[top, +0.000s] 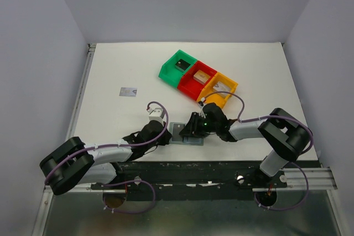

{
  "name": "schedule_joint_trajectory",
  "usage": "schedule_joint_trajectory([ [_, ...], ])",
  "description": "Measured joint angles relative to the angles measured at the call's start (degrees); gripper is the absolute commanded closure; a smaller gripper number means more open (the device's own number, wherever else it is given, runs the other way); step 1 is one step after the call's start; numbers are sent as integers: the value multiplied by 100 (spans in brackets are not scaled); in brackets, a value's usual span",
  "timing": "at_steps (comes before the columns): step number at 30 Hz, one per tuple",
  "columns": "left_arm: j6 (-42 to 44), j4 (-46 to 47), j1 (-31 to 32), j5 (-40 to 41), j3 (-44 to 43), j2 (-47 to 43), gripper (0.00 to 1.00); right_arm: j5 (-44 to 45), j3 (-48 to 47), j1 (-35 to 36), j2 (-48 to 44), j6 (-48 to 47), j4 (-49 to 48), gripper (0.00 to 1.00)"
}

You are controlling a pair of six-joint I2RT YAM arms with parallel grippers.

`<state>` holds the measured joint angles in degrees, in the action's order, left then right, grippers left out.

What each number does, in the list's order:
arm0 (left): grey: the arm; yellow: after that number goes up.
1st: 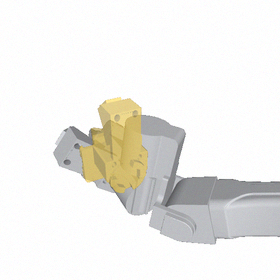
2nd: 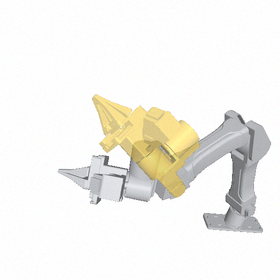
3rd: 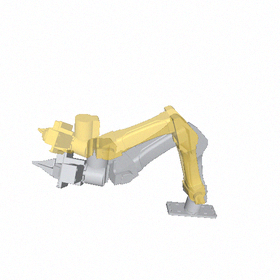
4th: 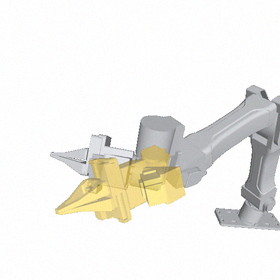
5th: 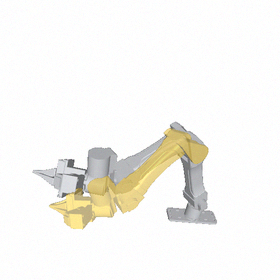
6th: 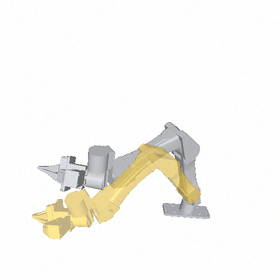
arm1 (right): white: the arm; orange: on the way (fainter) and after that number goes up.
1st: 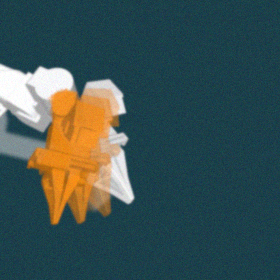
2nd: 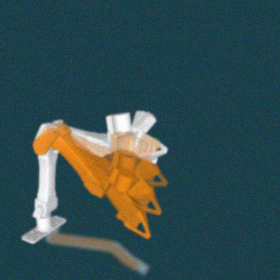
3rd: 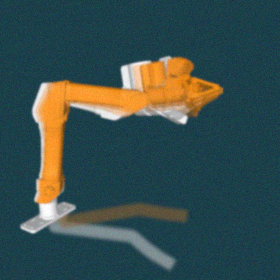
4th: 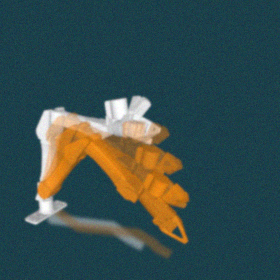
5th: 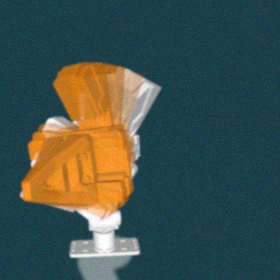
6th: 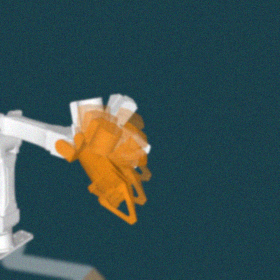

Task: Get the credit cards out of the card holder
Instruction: Remove the credit card from the card holder.

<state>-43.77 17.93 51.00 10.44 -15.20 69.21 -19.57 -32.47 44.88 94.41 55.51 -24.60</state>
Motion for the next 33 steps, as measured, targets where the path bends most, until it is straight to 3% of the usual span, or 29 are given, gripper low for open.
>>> schedule_joint_trajectory([
  [17, 48, 114, -4, -48, 0, 76, 100, -256, 339, -98, 306, 310, -1351, 60],
  [33, 92, 240, -4, -72, 0, 157, 100, -837, 144, -98, 651, 317, -1453, 60],
])
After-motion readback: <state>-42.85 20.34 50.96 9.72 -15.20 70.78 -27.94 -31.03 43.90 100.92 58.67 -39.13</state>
